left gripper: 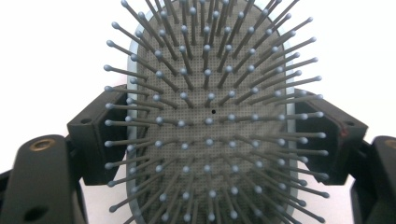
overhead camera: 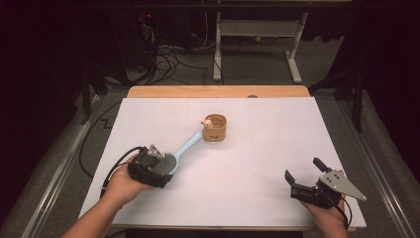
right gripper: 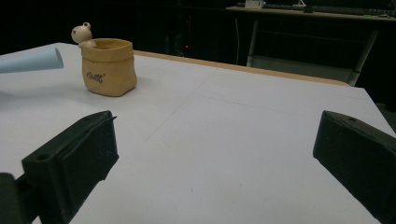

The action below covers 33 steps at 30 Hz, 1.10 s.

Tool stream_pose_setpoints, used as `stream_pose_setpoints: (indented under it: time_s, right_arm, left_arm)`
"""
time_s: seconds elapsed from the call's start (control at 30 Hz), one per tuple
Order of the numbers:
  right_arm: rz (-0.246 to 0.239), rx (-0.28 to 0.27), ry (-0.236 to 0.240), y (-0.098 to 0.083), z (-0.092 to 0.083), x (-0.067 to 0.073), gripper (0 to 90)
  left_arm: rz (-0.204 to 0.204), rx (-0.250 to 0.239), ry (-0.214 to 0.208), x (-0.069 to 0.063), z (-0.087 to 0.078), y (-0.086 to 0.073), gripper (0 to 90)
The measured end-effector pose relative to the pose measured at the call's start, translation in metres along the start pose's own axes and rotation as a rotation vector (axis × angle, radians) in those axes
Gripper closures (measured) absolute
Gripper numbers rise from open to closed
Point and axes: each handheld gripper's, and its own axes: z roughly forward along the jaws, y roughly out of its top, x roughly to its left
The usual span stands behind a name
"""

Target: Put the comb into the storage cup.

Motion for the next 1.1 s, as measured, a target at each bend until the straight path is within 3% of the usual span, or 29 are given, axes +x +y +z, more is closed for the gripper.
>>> stream_pose_setpoints:
  time_s: [0.63,1.1]
  right_arm:
    - [-0.003,-0.001,0.003,0.0,0.0,0.0,0.5]
    - [-0.008,-0.003,0.009,0.0,0.001,0.001,0.4]
  left_arm:
    - [0.09,-0.005,-0.037,-0.031,0.011,0.03,20.3]
    - [0.113,-0.004,-0.054,-0.04,0.017,0.045,20.3]
